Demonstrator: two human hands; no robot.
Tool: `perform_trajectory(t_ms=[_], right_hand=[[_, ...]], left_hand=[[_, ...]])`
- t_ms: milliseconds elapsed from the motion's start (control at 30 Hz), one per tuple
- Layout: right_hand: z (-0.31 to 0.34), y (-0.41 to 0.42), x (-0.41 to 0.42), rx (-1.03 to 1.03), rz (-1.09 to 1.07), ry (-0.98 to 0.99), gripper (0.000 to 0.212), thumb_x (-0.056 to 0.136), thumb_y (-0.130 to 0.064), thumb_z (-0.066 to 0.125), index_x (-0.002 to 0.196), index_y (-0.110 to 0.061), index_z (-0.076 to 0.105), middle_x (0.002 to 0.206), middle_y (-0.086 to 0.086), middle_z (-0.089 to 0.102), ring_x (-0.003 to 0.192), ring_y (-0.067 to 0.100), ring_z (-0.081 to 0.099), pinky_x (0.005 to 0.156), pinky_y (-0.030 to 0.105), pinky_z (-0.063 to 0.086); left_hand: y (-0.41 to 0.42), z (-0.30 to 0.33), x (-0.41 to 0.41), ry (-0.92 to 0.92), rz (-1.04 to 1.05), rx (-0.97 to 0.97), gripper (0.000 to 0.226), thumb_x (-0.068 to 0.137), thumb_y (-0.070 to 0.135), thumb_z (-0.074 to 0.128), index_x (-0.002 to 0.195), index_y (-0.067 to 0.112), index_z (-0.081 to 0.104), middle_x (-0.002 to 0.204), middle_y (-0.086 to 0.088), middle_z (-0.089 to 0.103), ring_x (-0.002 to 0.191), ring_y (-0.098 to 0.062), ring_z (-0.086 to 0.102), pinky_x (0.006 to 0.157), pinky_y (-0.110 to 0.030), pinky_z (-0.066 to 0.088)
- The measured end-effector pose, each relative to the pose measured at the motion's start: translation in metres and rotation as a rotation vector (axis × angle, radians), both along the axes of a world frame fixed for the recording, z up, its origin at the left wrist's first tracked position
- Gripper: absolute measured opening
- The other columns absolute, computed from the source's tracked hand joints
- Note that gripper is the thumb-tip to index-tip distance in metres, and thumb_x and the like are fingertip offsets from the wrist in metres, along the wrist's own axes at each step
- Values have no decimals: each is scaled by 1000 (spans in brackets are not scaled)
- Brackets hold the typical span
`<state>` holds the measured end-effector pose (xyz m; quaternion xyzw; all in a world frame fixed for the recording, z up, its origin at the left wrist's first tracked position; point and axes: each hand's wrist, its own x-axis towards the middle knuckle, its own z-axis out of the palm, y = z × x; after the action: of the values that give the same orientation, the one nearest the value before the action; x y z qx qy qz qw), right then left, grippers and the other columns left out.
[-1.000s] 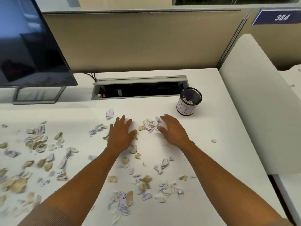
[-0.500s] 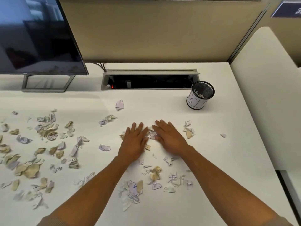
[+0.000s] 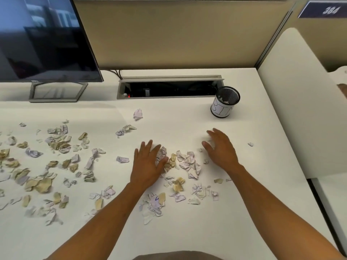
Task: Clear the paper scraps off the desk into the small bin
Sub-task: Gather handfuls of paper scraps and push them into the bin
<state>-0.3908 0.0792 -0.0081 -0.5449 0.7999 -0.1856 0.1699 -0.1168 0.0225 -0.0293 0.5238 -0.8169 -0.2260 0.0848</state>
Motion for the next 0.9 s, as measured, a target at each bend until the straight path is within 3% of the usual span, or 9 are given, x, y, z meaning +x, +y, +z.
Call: perform_trajectory(t_ms=[100, 200, 300, 500, 667, 800, 900], right_hand=[[-10, -5, -9, 236, 33, 80, 71, 93, -60, 37, 150, -19, 25, 158, 7, 20, 146, 25, 17, 117, 44, 17], [-11, -1, 7, 296, 174, 141, 77, 92, -66, 22, 151, -16, 18, 160, 8, 13, 147, 27, 10, 117, 47, 12], [-8, 11, 33, 268, 284, 38, 72, 96, -57, 30, 153, -17, 10, 161, 5, 6, 149, 22, 3, 119, 41, 3], [2, 37, 63, 327, 480, 89, 85, 87, -62, 51, 153, -25, 12, 161, 4, 6, 148, 22, 5, 119, 36, 8], [7, 46, 70, 307, 450, 201, 68, 86, -40, 64, 146, -29, 34, 157, 4, 24, 140, 26, 25, 106, 37, 33], [8, 49, 79, 262, 387, 199, 39, 93, -24, 56, 132, -18, 52, 146, 7, 41, 128, 27, 38, 89, 39, 46], [7, 50, 85, 248, 352, 214, 26, 95, -18, 50, 119, -13, 60, 130, 7, 51, 120, 27, 43, 79, 39, 47]], left_hand=[[9, -1, 5, -66, -19, 92, 94, 76, 85, 13, 150, 28, 25, 161, -4, 12, 149, -25, 1, 120, -46, 1], [15, -3, 4, -64, -101, 124, 104, 67, 92, 8, 151, 31, 18, 161, -2, 10, 149, -25, -4, 119, -47, -3], [19, -1, 2, -62, -208, 153, 107, 64, 94, 14, 152, 33, 13, 162, 1, 8, 149, -24, -7, 119, -48, -4], [21, 5, -3, -187, -398, 186, 112, 61, 91, 36, 152, 36, 3, 162, 5, 0, 149, -21, -9, 119, -44, -4], [27, 12, -14, -297, -476, 91, 89, 75, 69, 60, 149, 43, 18, 161, 4, 9, 148, -23, 5, 117, -42, 14], [33, 17, -23, -244, -451, 70, 65, 78, 52, 67, 138, 39, 45, 156, 4, 26, 140, -24, 24, 108, -38, 29], [36, 16, -27, -166, -420, 97, 51, 81, 35, 69, 131, 29, 56, 149, 1, 39, 131, -27, 34, 102, -35, 36]])
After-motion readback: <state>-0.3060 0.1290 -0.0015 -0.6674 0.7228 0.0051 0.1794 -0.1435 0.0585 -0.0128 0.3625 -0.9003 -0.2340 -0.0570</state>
